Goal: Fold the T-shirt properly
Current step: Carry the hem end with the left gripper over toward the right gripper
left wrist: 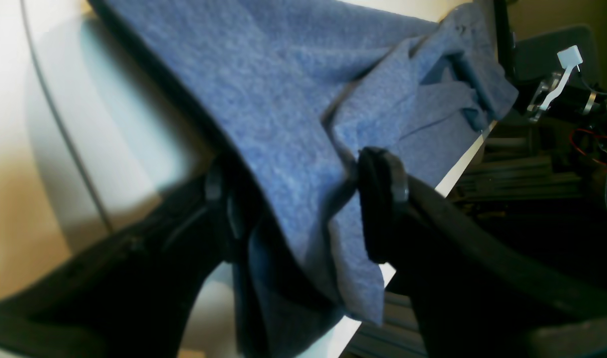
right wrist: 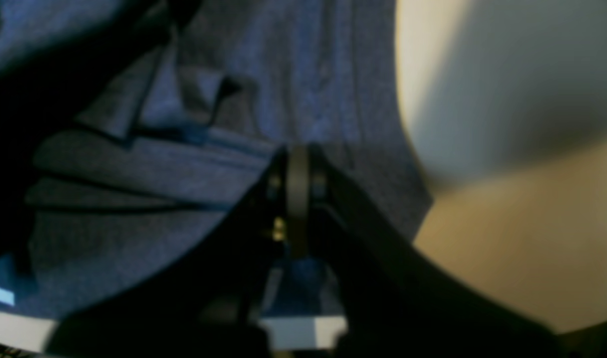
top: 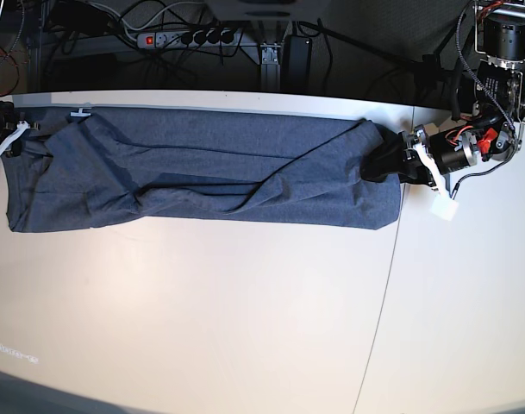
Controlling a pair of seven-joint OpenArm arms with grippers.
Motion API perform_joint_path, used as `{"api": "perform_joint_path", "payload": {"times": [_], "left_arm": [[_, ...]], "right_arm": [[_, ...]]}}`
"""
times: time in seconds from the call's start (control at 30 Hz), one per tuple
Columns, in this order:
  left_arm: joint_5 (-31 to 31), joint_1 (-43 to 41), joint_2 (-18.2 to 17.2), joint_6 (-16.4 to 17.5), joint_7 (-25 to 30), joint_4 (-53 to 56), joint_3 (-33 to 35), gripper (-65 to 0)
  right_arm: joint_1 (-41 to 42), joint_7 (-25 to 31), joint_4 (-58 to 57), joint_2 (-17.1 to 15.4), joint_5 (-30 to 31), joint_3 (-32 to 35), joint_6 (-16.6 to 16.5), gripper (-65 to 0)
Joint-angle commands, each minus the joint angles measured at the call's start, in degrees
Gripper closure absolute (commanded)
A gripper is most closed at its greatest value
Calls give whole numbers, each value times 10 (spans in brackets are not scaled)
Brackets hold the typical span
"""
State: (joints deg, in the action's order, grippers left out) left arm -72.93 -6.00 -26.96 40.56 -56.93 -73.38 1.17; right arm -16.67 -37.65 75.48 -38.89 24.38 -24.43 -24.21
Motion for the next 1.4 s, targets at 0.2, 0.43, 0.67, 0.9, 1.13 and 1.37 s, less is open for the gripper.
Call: {"api": "perform_joint_path", "payload": {"times": [0.2, 0.43, 0.67, 0.9, 1.13, 1.37], "left_arm": [[98, 8, -5, -6, 94, -4, 0, 0], [180, 17, -5, -6, 149, -4, 0, 0], [179, 21, -5, -6, 118, -50, 0, 0], [221, 9, -4, -6, 87, -183, 0, 0], [309, 5, 25, -6, 62, -299, 0, 0], [393, 6, 47, -6, 12, -382, 73, 0]], "right_arm": [[0, -12, 3, -14, -7, -6, -7, 0], [0, -12, 3, -14, 3, -6, -7, 0], [0, -12, 3, -14, 3, -6, -7, 0], [0, -12, 3, -14, 3, -6, -6, 0], [0, -12, 3, -14, 10, -6, -7, 0], [0, -14, 3, -14, 16, -6, -7, 0]]}}
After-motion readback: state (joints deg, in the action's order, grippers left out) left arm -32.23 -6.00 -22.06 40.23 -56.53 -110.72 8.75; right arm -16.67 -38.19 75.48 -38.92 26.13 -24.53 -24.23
